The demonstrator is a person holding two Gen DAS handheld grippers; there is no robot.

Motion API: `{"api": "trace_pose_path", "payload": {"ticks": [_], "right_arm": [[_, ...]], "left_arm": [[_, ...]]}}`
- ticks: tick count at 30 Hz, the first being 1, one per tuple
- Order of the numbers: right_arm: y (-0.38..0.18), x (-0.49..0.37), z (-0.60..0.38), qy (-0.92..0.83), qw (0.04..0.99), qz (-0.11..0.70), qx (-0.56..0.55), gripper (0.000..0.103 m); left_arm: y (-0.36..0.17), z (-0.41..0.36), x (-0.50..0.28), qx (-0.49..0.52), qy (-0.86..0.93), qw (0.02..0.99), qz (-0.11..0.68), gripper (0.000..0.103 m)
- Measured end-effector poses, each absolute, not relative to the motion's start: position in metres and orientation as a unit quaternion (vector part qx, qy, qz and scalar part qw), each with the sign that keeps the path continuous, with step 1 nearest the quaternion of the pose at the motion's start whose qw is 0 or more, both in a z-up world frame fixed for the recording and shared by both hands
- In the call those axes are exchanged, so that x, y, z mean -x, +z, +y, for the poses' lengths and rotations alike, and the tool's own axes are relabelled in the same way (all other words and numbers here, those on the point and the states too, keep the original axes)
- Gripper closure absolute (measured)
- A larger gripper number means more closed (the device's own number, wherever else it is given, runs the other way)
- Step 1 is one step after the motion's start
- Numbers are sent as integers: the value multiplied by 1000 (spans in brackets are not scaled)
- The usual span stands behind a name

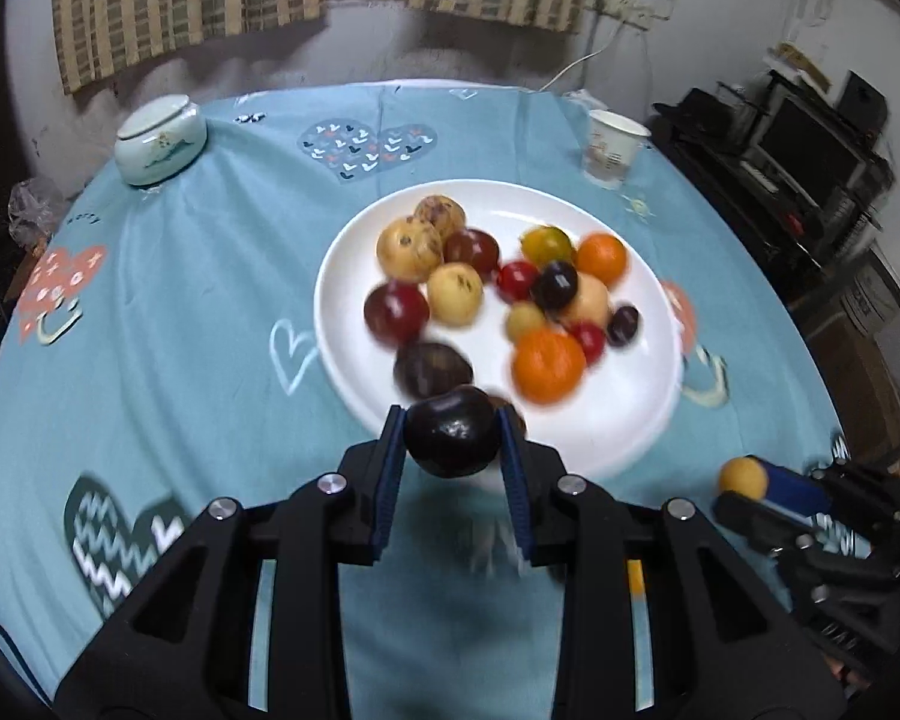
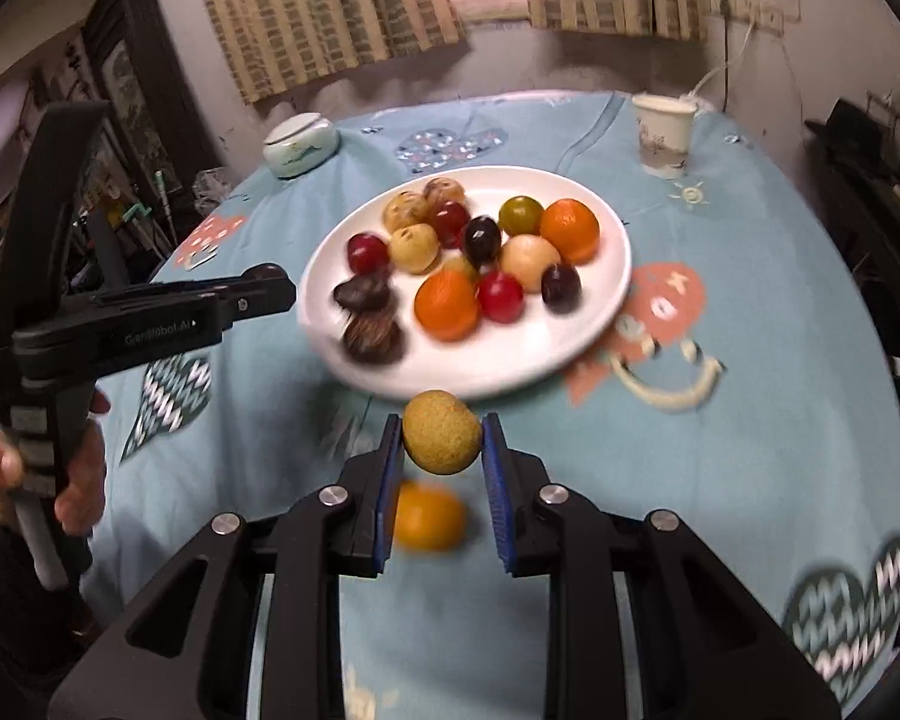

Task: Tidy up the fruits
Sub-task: 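Carry both fruits to the white plate and release them there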

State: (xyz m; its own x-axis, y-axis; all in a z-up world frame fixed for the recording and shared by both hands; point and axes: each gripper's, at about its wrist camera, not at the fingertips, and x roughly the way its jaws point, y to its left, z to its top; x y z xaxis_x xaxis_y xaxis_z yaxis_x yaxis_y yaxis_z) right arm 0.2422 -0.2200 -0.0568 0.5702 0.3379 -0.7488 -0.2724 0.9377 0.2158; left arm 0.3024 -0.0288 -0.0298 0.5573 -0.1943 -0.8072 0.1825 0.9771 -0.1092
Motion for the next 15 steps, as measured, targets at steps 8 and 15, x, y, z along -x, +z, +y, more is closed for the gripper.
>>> {"api": "trace_pose_path", "payload": {"ticks": [8,15], "right_arm": [[-71,-328,-216,154,892,424,14,77],[-83,-350,-214,145,893,426,28,77]], "left_arm": [[-41,-52,-380,-7,-93,874,477,72],[-55,-61,-403,-6,-90,865,493,71]]}}
